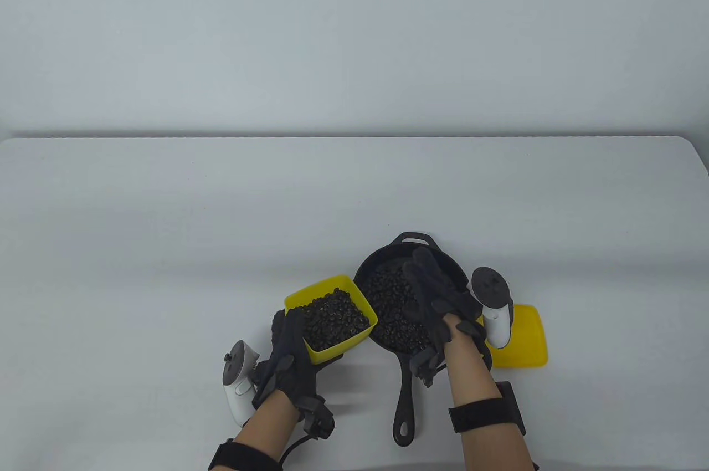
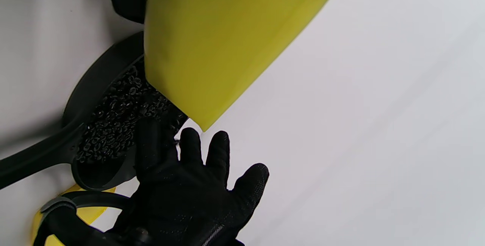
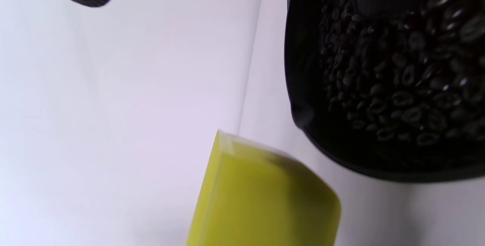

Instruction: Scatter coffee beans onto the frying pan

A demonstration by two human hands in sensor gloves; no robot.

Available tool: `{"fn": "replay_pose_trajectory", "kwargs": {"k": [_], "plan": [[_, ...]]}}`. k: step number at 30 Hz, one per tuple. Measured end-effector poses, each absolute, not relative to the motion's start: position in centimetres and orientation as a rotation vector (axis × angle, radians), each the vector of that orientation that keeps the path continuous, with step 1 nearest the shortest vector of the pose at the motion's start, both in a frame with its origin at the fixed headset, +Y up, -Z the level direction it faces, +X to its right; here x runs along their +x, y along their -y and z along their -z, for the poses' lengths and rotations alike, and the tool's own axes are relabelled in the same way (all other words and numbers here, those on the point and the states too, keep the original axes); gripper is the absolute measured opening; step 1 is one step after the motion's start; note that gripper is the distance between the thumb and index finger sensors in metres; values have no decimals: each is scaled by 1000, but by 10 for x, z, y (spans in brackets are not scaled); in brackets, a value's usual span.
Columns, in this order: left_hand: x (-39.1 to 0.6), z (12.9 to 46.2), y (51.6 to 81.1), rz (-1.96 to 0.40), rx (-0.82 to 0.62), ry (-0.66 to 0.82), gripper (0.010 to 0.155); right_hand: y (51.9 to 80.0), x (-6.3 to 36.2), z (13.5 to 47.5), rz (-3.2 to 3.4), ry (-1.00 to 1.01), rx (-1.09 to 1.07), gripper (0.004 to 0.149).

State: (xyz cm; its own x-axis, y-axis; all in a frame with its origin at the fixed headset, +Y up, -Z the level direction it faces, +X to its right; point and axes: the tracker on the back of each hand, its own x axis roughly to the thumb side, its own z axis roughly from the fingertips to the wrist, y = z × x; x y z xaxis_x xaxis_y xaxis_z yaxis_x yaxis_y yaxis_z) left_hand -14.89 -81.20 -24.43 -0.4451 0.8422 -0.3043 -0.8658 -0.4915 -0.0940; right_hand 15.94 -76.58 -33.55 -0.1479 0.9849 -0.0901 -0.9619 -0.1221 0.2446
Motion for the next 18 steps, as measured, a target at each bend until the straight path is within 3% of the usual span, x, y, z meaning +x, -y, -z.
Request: {"fn": "replay_pose_trajectory", "kwargs": {"k": [5, 9, 13, 18], "plan": [[-146, 245, 813, -2039, -392, -94, 94, 732, 153, 332, -2046, -156, 188, 91], [-138, 243, 811, -1996, -436, -52, 94, 688, 121, 321, -2070, -63, 367, 66], [-128, 242, 805, -1961, -449, 14, 94, 674, 85, 313, -2157, -271, 562, 53], [-116, 237, 799, -1921, -479, 80, 94, 698, 47, 307, -2578, -566, 704, 65]]}}
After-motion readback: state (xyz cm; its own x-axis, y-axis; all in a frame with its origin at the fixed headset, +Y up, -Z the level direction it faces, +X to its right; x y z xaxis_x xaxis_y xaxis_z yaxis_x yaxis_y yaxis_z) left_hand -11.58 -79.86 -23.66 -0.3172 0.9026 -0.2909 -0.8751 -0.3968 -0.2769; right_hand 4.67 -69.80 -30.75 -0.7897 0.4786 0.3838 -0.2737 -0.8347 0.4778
